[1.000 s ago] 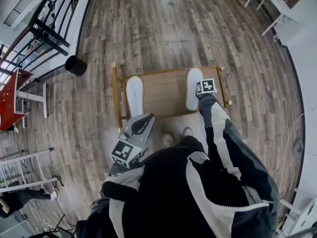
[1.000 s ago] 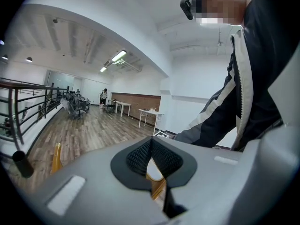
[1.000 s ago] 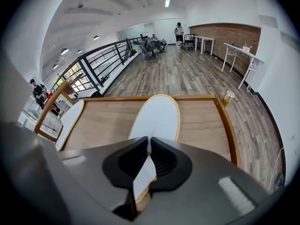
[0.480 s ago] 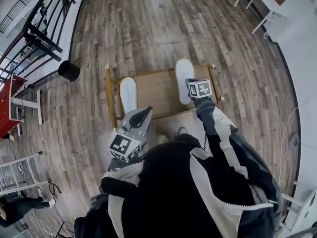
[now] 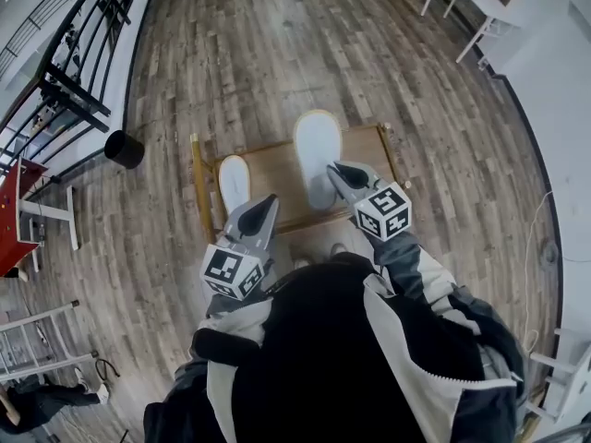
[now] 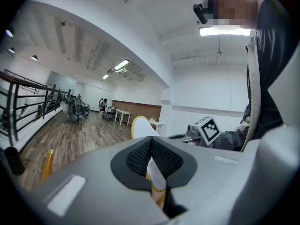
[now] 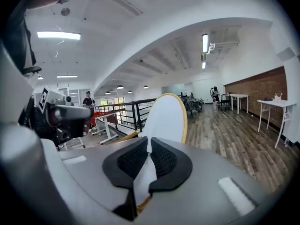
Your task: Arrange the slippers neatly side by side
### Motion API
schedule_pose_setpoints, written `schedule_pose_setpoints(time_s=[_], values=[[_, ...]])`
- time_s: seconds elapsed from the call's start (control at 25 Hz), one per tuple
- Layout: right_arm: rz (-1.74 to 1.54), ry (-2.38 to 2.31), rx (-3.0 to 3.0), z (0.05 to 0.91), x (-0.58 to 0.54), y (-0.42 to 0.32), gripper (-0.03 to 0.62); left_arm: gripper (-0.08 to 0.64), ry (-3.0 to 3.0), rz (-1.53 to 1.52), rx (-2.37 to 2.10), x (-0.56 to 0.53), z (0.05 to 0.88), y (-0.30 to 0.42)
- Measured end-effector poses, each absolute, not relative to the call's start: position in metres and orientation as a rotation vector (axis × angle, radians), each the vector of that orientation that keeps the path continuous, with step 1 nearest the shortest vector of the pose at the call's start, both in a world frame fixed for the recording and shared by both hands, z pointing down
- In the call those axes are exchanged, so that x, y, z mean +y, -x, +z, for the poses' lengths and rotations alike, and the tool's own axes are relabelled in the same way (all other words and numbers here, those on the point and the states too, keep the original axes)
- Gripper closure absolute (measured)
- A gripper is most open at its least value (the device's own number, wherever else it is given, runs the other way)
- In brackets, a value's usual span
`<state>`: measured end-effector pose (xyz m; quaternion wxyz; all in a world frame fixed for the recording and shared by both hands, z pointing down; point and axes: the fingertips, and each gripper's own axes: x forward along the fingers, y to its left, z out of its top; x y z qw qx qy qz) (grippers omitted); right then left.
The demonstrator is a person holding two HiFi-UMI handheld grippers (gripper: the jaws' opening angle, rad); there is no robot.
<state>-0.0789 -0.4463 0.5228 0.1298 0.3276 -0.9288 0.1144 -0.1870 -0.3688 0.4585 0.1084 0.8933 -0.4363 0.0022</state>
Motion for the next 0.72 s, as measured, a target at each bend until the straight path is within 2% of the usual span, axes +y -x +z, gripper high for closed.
schedule_pose_setpoints(time_s=[0.28, 0.72], values=[[0.184, -0.935, -2.816, 0.462, -0.395, 0.086, 0.568, 0.548, -2.626, -0.045, -1.331, -0.377, 0.452, 0.194], [0.211, -0.803, -2.802, 0.484, -0.396, 0.112, 0.566, 0.548, -2.615, -0.057, -1.374, -0.374, 0.45, 0.205]])
